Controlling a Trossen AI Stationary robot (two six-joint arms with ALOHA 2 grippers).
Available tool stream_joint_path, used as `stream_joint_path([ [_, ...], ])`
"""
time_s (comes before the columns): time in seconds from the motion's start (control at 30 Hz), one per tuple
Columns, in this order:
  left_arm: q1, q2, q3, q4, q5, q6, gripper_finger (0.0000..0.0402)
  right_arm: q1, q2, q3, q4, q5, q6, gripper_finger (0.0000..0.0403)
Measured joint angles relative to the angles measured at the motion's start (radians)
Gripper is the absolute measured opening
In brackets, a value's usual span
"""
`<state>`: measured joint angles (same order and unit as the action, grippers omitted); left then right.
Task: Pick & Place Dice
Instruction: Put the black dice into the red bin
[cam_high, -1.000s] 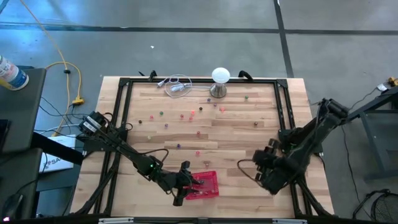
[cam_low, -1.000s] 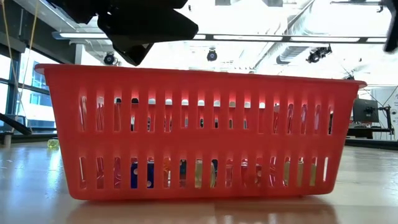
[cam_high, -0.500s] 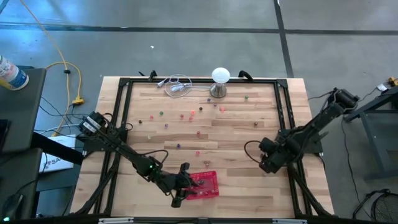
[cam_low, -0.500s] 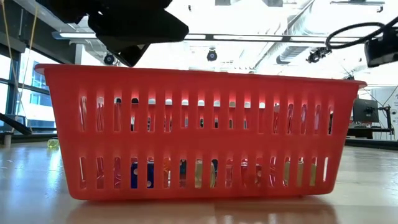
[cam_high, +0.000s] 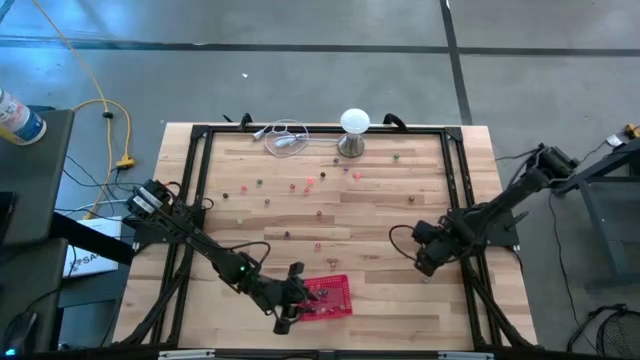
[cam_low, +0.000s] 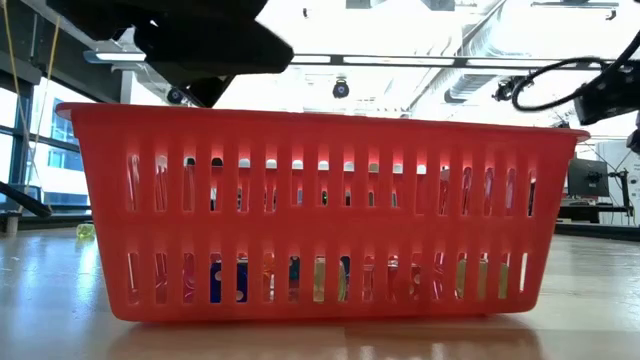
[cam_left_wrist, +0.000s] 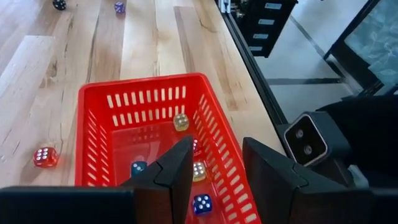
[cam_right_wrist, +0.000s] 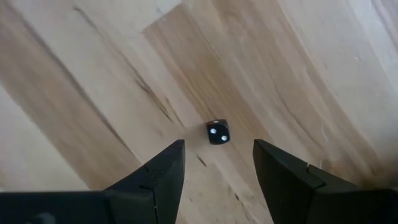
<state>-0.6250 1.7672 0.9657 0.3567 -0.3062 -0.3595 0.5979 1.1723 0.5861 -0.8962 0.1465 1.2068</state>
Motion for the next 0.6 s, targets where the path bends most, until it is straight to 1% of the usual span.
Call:
stream_joint_path([
  [0.13, -0.001, 0.0, -0.001, -0.038, -0.024, 0.001, 0.0134, -0.04, 0.029, 0.0, -0.005, -0.039, -0.004, 0.0181],
  [0.2, -0.005, 0.0, 0.0, -0.032, -0.074, 0.014, 0.0134, -0.054, 0.046, 0.0, -0.005, -0.049, -0.009, 0.0181],
  [0.37, -0.015, -0.024, 0.016, -0.014, -0.176, 0.144, 0.0134, -0.088, 0.078, 0.0, 0.005, -0.053, -0.052, 0.0181],
  [0.6, -0.045, -0.077, 0.016, -0.031, -0.254, 0.206, 0.0134, -0.117, 0.099, 0.0, 0.023, -0.079, -0.1, 0.0181],
])
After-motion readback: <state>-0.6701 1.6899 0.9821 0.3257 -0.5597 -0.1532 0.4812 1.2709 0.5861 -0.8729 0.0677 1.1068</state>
